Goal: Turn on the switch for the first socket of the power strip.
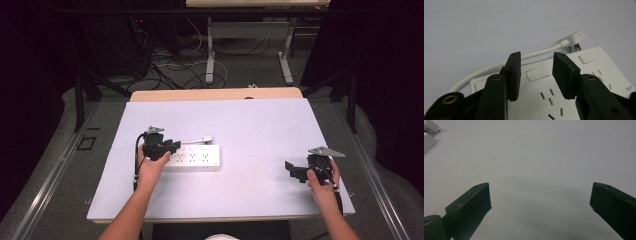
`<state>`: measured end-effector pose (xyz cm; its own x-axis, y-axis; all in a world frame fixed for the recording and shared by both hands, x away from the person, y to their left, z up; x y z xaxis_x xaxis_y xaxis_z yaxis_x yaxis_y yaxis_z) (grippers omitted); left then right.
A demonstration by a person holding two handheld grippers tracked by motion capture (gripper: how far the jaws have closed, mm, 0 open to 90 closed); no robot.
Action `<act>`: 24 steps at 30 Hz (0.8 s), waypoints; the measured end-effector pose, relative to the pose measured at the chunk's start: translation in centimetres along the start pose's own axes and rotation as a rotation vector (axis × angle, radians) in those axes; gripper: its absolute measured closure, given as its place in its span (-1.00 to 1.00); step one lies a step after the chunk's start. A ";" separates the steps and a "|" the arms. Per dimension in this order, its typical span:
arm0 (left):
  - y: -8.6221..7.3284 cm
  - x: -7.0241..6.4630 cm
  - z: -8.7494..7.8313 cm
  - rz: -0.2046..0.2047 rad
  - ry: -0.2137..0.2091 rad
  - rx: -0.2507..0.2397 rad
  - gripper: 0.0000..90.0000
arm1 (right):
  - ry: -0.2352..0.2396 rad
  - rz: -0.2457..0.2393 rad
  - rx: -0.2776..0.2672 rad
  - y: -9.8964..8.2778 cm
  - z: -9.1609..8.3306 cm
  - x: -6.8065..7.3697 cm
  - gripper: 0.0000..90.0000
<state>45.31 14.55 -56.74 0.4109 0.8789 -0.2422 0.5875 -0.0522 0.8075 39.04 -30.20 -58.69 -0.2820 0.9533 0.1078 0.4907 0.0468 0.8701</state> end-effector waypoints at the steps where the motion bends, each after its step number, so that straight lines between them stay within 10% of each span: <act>1: 0.0 0.0 -0.1 0.002 0.000 -0.002 0.23 | -0.004 0.000 -0.004 0.0 0.0 0.0 -0.93; 24: 0.0 -2.2 -3.1 0.122 -0.021 0.023 -0.16 | -0.003 -0.003 0.001 0.0 0.0 0.0 -0.93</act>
Point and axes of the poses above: each handheld gripper's, and its own axes: z roughly forward along the jaws, y roughly out of its top, x roughly to its left, the point moved 7 cm from there along z, roughly forward along the jaws, and after that the axes turned 7 degrees about -x, right-handed, at the moved point
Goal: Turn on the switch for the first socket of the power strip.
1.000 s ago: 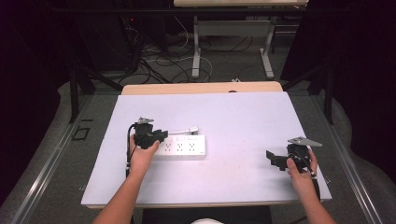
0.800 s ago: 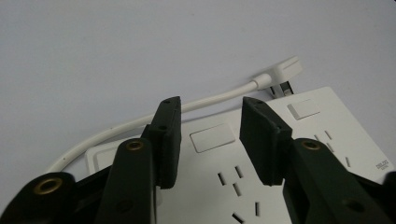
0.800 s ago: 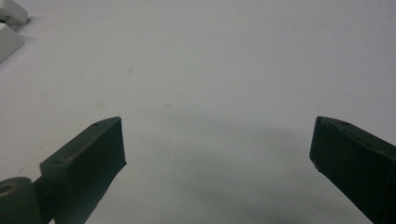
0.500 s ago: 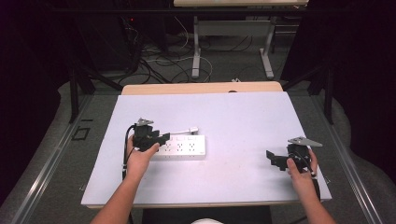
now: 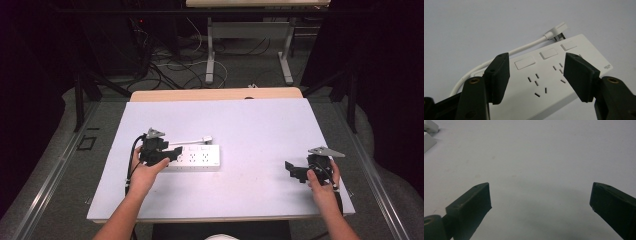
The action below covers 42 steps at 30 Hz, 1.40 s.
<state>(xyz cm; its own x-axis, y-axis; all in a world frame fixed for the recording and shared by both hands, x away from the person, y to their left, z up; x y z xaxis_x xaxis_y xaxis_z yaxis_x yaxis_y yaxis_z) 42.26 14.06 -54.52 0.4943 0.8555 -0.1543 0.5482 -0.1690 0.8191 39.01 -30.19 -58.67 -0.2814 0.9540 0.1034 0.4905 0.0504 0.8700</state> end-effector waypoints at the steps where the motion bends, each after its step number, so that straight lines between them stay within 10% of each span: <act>1: 0.0 -0.2 -0.1 0.006 -0.010 0.003 -0.17 | 0.000 0.001 0.001 0.0 0.0 0.0 -0.93; 23: -0.6 -2.2 -2.3 -0.003 -0.060 -0.002 -0.99 | -0.002 -0.003 -0.001 0.0 0.0 0.0 -0.93; 42: -2.1 1.7 -5.4 -0.083 0.001 -0.033 -0.99 | -0.003 -0.001 -0.003 0.0 -0.1 0.0 -0.93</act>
Point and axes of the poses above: each handheld gripper's, and its own axes: z roughly forward along the jaws, y roughly out of its top, x roughly to its left, the point moved 7 cm from there along z, roughly forward along the jaws, and after that the axes turned 7 degrees about -x, right-handed, at the moved point
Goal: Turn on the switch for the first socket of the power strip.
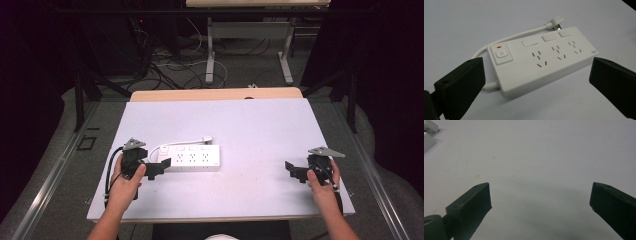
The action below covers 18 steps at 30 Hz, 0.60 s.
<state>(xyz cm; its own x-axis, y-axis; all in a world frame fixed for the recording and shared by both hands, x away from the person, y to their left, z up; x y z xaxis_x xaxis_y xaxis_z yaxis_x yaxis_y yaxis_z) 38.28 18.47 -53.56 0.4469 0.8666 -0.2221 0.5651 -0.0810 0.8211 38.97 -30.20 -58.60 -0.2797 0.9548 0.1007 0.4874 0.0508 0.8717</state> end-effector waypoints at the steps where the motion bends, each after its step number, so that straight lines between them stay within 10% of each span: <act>1: -0.1 0.2 -0.1 -0.003 0.009 -0.003 -0.99 | 0.000 -0.002 -0.001 0.0 0.0 0.0 -0.93; 18: -2.3 4.4 -1.4 -0.038 0.125 -0.021 -0.97 | 0.000 0.005 0.002 -0.1 0.0 0.0 -0.93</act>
Point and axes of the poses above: each handheld gripper's, and its own axes: z roughly forward along the jaws, y roughly out of its top, x roughly to its left, the point moved 7 cm from there along z, roughly forward along the jaws, and after that the axes turned 7 degrees about -x, right-handed, at the moved point
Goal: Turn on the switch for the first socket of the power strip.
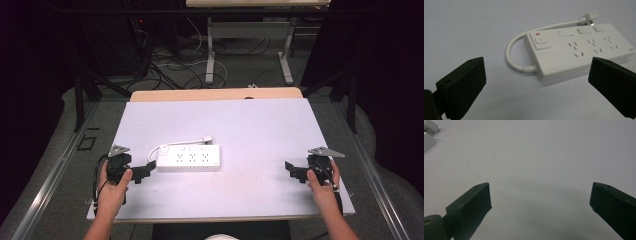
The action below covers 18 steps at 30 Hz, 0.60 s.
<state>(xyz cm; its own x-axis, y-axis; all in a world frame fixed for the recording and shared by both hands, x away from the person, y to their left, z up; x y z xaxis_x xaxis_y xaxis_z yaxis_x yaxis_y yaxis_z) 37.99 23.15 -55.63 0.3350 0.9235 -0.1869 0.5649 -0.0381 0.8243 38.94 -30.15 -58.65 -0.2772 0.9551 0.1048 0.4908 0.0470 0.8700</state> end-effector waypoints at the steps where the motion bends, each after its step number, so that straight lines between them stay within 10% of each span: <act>1: -0.1 0.2 -0.1 -0.002 0.003 0.003 -0.97 | 0.000 0.000 -0.001 0.0 0.0 0.0 -0.93; 18: -1.8 3.4 -0.1 -0.031 0.078 -0.008 -0.97 | 0.000 0.000 0.000 0.0 0.0 0.0 -0.93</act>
<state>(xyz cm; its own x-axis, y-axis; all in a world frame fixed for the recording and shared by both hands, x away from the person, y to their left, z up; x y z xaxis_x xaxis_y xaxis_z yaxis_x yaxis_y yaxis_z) 38.04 26.38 -57.76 0.2579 0.9510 -0.1704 0.5676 -0.0064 0.8233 38.97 -30.12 -58.66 -0.2769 0.9551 0.1050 0.4909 0.0467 0.8700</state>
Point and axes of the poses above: each handheld gripper's, and its own axes: z roughly forward along the jaws, y roughly out of its top, x roughly to its left, the point moved 7 cm from there along z, roughly forward along the jaws, and after that the axes turned 7 degrees about -x, right-handed, at the moved point
